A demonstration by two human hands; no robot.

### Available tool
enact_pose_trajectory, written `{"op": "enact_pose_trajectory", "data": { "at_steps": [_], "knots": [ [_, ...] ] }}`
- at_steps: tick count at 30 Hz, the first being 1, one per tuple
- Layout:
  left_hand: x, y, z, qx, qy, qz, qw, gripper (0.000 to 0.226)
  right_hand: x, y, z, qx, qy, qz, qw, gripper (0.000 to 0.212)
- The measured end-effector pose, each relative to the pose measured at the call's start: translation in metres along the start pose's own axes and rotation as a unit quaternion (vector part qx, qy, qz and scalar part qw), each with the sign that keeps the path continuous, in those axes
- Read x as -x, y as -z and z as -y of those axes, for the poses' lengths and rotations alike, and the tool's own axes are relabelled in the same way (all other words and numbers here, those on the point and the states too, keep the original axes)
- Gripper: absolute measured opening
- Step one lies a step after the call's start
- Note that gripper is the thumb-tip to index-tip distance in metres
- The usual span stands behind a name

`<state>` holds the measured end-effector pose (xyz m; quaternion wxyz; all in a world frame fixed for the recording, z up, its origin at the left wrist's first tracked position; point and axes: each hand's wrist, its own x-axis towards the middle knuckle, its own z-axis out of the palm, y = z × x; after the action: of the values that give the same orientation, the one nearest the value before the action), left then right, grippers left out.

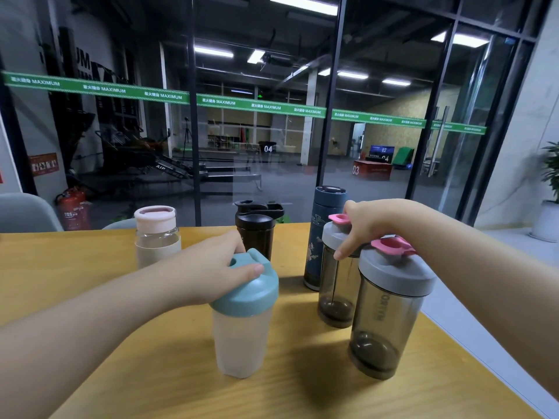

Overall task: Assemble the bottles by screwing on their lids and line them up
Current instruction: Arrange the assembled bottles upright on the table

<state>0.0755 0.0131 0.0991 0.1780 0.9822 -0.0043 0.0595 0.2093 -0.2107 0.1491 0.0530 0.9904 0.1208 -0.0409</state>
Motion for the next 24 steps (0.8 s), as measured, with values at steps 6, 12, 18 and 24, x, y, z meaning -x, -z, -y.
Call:
{"op": "enact_pose_trajectory", "data": {
  "at_steps": [6,12,18,24],
  "knots": [
    [-0.011,-0.014,-0.011,0.058,-0.028,-0.017,0.998,0.032,0.0,-0.001,-0.003,-0.005,0.001,-0.003,1.0,0.081],
    [-0.014,-0.023,-0.01,0.141,-0.041,-0.019,0.989,0.032,0.005,-0.001,-0.012,-0.035,0.023,-0.027,0.999,0.092],
    [-0.013,-0.023,0.0,0.215,-0.055,-0.004,0.975,0.023,0.023,0.009,-0.005,-0.064,0.086,-0.053,0.993,0.078],
    [-0.008,-0.029,-0.011,0.224,-0.081,-0.002,0.971,0.025,0.03,0.006,0.011,-0.061,0.104,-0.069,0.99,0.073]
  ]
}}
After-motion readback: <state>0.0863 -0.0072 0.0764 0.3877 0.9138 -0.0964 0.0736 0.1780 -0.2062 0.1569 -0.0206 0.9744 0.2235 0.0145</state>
